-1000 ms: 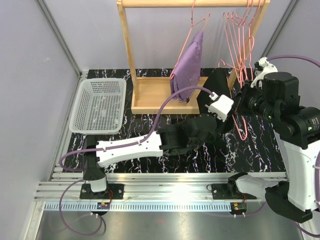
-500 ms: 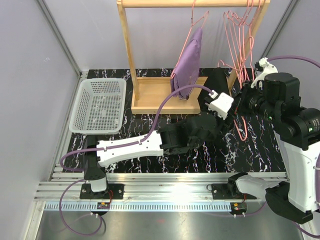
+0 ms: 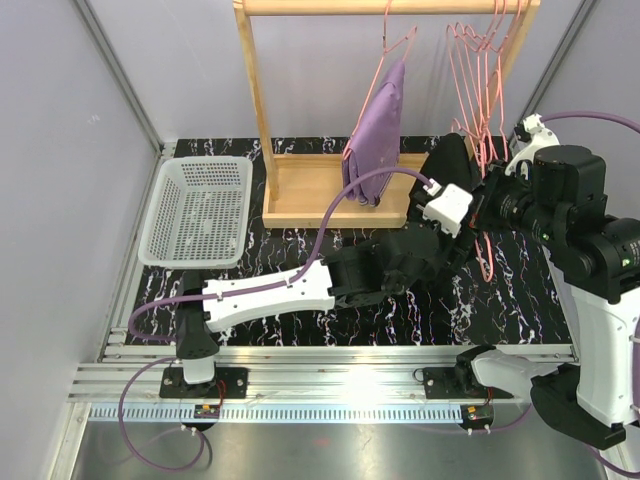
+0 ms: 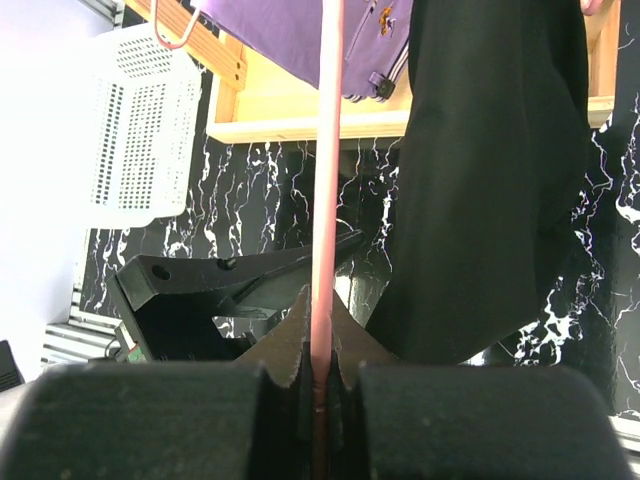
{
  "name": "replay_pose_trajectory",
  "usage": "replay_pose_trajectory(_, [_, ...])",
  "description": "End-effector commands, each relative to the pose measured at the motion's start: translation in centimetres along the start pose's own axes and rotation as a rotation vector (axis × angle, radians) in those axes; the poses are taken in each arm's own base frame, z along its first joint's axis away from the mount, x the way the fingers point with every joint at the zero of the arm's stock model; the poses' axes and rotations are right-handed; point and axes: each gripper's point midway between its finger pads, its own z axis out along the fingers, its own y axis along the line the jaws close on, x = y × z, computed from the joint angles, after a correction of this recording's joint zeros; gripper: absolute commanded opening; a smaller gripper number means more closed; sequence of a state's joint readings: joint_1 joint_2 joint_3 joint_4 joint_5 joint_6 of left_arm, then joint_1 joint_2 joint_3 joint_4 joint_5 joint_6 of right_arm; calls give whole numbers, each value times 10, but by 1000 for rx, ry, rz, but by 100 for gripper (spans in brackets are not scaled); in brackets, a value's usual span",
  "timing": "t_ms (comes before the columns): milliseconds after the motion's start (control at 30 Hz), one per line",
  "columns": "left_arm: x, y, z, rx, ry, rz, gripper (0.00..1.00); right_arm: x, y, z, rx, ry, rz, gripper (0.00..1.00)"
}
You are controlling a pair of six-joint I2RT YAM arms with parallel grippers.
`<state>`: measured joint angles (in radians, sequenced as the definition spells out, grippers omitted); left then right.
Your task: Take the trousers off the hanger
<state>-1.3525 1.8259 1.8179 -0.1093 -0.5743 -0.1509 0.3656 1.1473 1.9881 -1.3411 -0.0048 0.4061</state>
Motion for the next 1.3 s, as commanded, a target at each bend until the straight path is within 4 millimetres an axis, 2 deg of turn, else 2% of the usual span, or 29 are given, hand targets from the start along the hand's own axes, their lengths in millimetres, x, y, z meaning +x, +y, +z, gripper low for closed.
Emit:
replay_pose_trajectory(0, [-29, -13, -1, 65, -91, -98, 73, -40, 21, -18, -97, -188, 14, 0])
replay_pose_trajectory(33, [-35, -14, -1, 69, -113, -116, 73, -41, 21, -19, -98, -191, 19, 0])
replay_pose_trajectory(100, [-31, -12, 1, 59, -110, -111, 72, -42, 25, -22, -115, -195, 27, 0])
replay_pose_trajectory(267, [-17, -12, 10, 33, -94, -83, 59, -46, 31, -33, -147, -211, 37, 0])
replay_pose_trajectory(300, [-16, -9, 12, 15, -93, -78, 55, -46, 31, -33, -148, -208, 36, 0])
replay_pose_trajectory(333, [-13, -8, 13, 9, -89, -68, 45, -46, 31, -35, -144, -209, 35, 0])
replay_pose_trajectory(567, [-12, -7, 13, 6, -88, -42, 8, -43, 28, -34, -138, -208, 30, 0])
replay_pose_trajectory(667, [-15, -5, 8, 14, -88, -40, 4, -41, 21, -27, -104, -204, 18, 0])
replay_pose_trajectory(700, [-25, -5, 2, 28, -106, -51, 2, -41, 16, -26, -79, -211, 10, 0])
replay_pose_trajectory(733, [-25, -5, -1, 36, -108, -50, 0, -38, 12, -21, -62, -201, 5, 0])
replay_pose_trajectory(767, [-23, -4, -4, 40, -104, -48, 0, -38, 8, -20, -39, -209, 4, 0])
replay_pose_trajectory(800, [-31, -3, -10, 56, -122, -54, 0, -38, 4, -20, -24, -214, -2, 0])
replay_pose_trajectory(900, [-33, -4, -18, 90, -123, -41, 0, -34, -7, -15, 26, -219, -15, 0])
replay_pose_trajectory(933, [-41, -3, -25, 100, -137, -44, 0, -34, -10, -14, 39, -220, -19, 0])
replay_pose_trajectory(1033, [-49, 0, -36, 117, -140, -38, 0, -32, -23, -10, 104, -223, -40, 0])
replay_pose_trajectory(1200, [-50, 0, -52, 168, -130, -23, 0, -29, -28, -8, 124, -214, -68, 0])
replay_pose_trajectory(1267, [-51, 2, -57, 173, -121, -16, 4, -30, -29, -10, 131, -216, -76, 0])
